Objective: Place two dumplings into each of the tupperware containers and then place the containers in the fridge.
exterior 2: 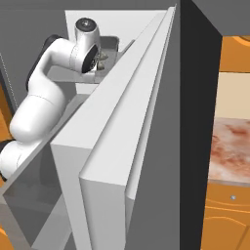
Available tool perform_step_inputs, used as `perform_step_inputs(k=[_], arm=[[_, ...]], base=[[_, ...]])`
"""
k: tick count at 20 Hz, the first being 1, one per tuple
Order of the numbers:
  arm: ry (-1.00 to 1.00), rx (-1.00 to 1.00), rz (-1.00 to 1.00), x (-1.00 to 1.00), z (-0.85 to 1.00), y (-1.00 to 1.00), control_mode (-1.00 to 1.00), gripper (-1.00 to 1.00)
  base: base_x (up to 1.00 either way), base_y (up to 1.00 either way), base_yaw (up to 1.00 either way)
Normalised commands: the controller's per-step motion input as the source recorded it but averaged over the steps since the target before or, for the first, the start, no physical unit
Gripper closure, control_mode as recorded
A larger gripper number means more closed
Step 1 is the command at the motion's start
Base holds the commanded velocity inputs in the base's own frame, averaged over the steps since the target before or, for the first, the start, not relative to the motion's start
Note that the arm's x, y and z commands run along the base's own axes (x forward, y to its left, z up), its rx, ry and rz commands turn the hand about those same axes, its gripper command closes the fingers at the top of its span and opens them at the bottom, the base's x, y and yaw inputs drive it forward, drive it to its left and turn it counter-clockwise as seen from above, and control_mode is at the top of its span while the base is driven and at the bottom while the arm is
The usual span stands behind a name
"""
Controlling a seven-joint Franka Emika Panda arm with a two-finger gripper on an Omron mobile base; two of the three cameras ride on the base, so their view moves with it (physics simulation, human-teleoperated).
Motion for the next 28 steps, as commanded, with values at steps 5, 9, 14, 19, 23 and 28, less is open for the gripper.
perform_step_inputs(k=[5, 9, 14, 19, 23, 28], arm=[[-0.45, 0.11, 0.0, -0.01, -0.03, 0.0, -1.0, -1.0], [-0.23, 0.1, 0.0, 0.0, 0.39, 0.0, -1.0, -1.0], [-0.01, 0.02, -0.01, -0.28, 0.75, -0.11, -1.0, -1.0], [0.05, 0.0, -0.03, -0.9, 0.52, -0.12, -1.0, -1.0], [0.0, 0.0, 0.0, -1.0, -0.36, -0.03, -1.0, -1.0], [0.0, 0.0, 0.02, -1.0, -0.14, -0.03, -1.0, -1.0]], base=[[0.0, 0.0, 0.0], [0.0, 0.0, 0.0], [0.0, 0.0, 0.0], [0.0, 0.0, 0.0], [0.0, 0.0, 0.0], [0.0, 0.0, 0.0]])
